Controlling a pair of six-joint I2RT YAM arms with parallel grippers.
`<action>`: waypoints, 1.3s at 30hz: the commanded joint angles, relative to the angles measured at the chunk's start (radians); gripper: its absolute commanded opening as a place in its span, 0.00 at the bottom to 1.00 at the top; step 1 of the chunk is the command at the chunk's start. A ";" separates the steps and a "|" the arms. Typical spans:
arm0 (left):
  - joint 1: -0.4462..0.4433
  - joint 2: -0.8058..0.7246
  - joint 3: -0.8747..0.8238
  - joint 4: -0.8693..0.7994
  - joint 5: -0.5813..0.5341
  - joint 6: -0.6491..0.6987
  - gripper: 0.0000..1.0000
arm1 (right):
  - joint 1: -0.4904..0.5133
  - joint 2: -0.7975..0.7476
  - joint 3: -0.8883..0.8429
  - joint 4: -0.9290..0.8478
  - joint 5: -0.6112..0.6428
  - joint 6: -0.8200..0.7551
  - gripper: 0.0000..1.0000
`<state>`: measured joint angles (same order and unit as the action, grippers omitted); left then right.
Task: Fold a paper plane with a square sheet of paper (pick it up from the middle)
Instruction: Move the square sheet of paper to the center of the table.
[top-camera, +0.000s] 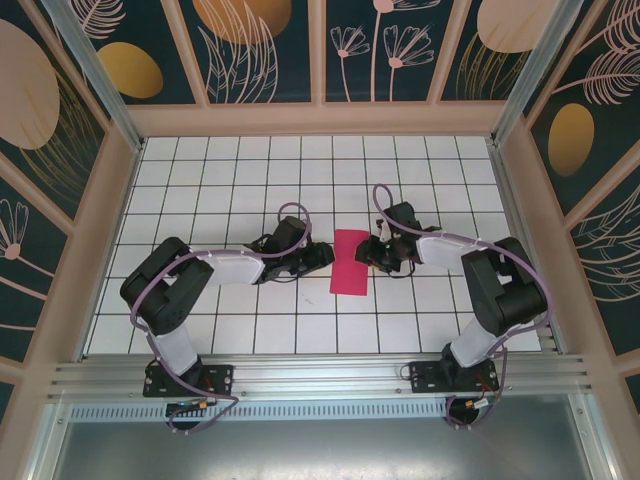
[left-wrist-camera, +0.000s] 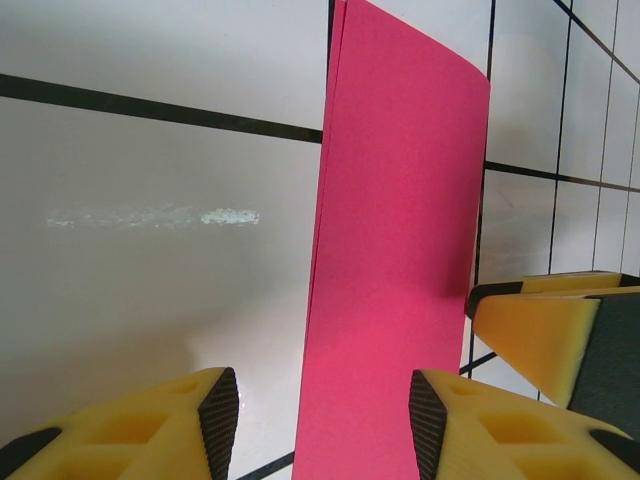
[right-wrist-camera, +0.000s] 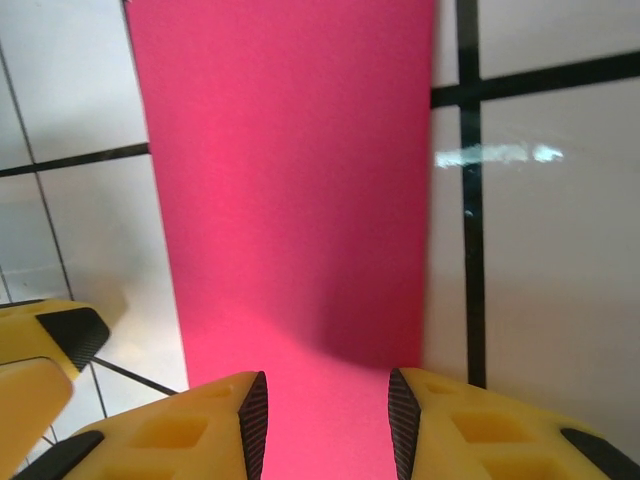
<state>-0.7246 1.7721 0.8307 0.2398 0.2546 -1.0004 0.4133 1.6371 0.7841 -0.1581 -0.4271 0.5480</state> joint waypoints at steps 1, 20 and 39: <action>0.006 0.013 0.025 0.025 0.021 -0.008 0.51 | 0.002 0.016 -0.014 0.011 0.009 -0.017 0.40; 0.005 0.055 0.046 0.022 0.071 -0.009 0.49 | -0.037 -0.043 -0.074 0.080 -0.070 -0.002 0.40; 0.002 0.127 0.094 -0.009 0.161 -0.012 0.45 | -0.054 -0.058 -0.100 0.129 -0.103 0.010 0.40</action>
<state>-0.7200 1.8694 0.9035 0.2394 0.3820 -1.0008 0.3717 1.6100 0.7036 -0.0547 -0.5041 0.5533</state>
